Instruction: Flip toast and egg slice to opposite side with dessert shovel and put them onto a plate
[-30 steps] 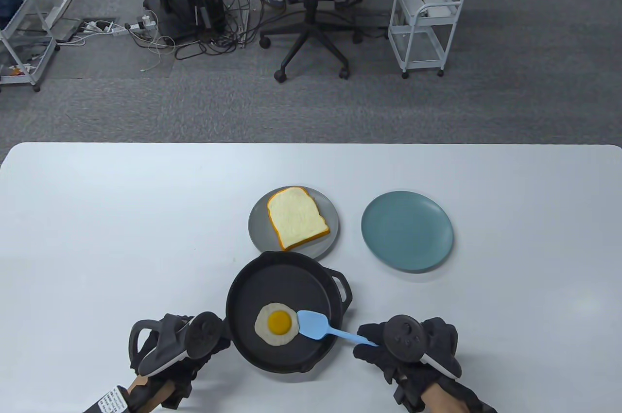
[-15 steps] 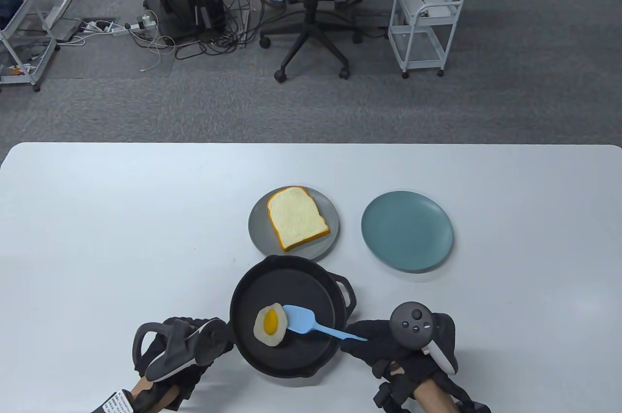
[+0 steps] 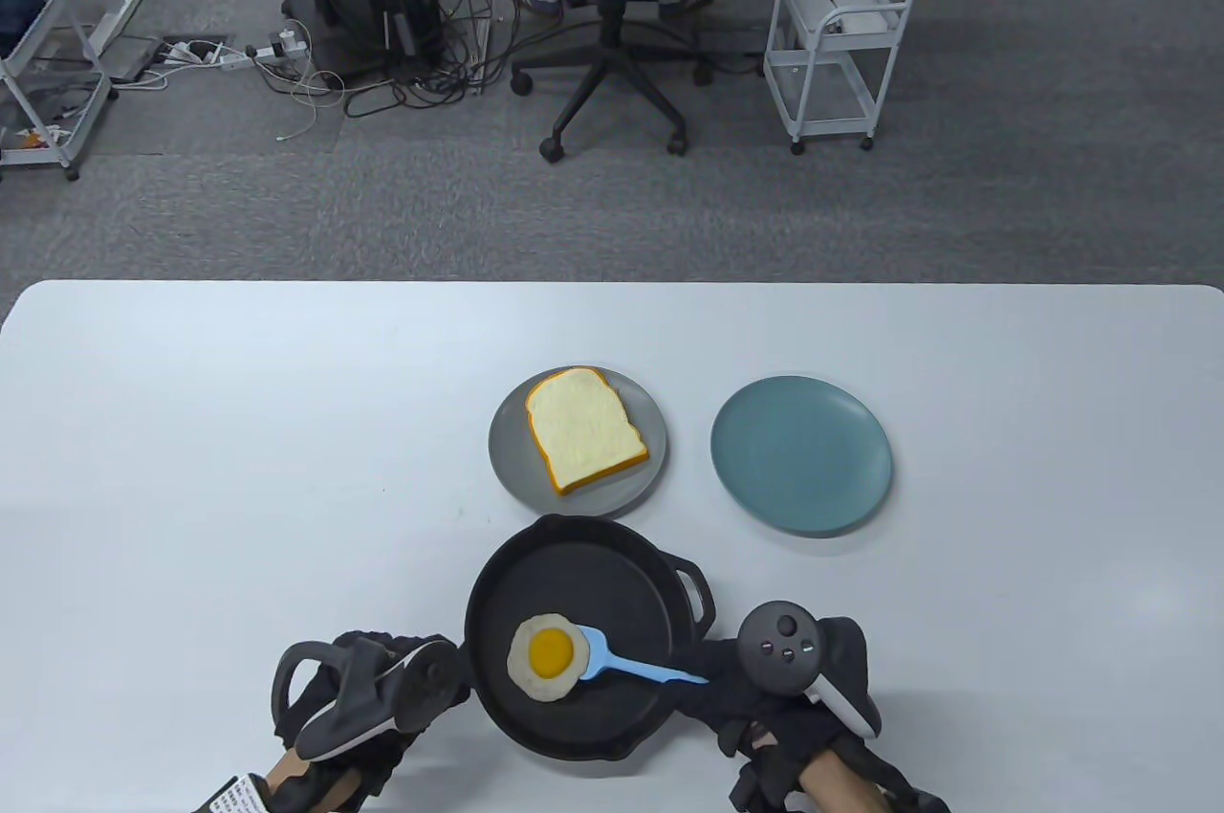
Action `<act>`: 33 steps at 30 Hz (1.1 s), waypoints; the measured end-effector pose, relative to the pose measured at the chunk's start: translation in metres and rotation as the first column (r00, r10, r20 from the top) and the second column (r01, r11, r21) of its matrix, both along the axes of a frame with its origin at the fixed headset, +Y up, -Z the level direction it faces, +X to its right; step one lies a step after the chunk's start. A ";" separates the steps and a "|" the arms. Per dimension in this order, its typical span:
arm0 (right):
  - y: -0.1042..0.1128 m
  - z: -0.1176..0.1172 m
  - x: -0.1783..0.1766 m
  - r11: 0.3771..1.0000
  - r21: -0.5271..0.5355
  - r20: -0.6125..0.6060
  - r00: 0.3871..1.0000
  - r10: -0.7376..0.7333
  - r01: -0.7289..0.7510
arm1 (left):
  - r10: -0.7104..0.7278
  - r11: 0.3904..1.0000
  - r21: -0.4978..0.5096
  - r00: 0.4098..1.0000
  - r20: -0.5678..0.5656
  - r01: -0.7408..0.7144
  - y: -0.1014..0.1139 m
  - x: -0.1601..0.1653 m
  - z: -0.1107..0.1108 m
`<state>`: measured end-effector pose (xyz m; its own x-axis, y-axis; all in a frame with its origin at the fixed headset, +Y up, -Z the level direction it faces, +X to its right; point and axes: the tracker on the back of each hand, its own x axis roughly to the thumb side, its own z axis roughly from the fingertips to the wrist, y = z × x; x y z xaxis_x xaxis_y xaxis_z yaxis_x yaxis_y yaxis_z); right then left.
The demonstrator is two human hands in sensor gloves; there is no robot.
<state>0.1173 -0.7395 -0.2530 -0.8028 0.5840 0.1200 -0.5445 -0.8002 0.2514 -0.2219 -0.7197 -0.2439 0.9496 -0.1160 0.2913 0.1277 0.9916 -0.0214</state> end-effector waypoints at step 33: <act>0.037 0.040 -0.030 0.683 0.637 0.116 0.920 0.374 -0.358 | 0.108 0.992 -0.058 0.993 -0.047 -0.111 0.000 -0.014 -0.009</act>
